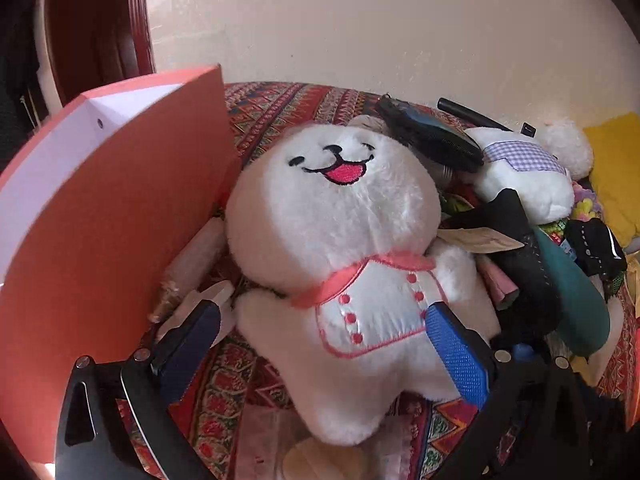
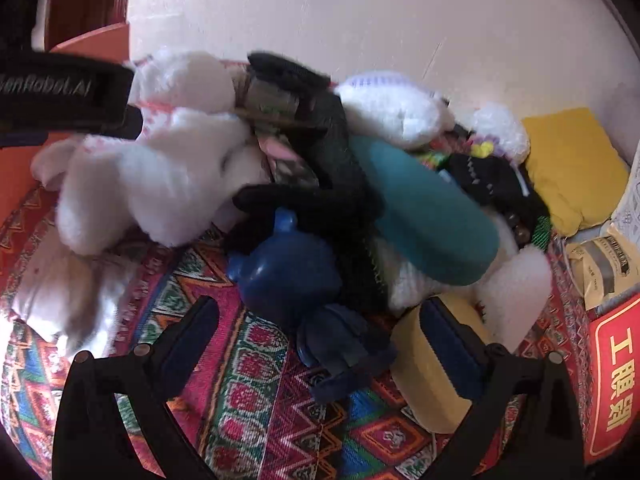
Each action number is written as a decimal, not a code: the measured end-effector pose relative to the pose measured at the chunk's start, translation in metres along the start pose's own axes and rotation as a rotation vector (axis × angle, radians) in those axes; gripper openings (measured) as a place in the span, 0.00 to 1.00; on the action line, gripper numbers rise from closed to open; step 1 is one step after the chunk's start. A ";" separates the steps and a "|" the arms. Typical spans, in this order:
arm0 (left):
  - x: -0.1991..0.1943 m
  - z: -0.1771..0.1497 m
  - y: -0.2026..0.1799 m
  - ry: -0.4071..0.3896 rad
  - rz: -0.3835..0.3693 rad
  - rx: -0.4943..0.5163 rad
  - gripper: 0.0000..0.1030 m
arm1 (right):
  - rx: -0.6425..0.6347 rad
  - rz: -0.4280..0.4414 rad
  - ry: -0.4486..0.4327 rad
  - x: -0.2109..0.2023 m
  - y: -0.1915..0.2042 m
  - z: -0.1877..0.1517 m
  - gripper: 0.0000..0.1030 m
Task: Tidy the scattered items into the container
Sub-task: 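Grasp the white plush bear with the left tool while the right tool grasps the navy blue figure, then lift the bear with the left tool while the right tool carries the blue figure toward the pink box, then lower the bear into the pink box and open the left tool while the right tool releases the figure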
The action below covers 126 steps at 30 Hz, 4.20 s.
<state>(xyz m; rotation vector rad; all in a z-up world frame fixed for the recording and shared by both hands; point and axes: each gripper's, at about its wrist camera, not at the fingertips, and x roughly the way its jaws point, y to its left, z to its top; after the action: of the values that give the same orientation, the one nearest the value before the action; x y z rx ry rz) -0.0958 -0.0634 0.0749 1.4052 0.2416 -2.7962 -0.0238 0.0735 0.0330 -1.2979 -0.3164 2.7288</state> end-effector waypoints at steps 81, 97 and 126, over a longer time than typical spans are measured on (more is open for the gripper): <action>-0.137 0.072 0.319 -0.196 0.021 -0.503 0.77 | 0.311 0.518 -0.084 -0.098 -0.022 0.027 0.48; -0.153 0.046 0.401 -0.271 0.239 -0.634 0.83 | 0.157 0.746 -0.313 -0.183 0.066 0.101 0.48; -0.187 0.037 0.410 -0.314 0.200 -0.621 0.83 | 0.112 0.709 -0.312 -0.169 0.098 0.107 0.78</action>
<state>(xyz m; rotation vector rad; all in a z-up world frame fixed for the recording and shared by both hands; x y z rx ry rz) 0.0158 -0.4862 0.1906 0.7924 0.8190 -2.4083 -0.0005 -0.0675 0.2036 -1.1004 0.3490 3.4699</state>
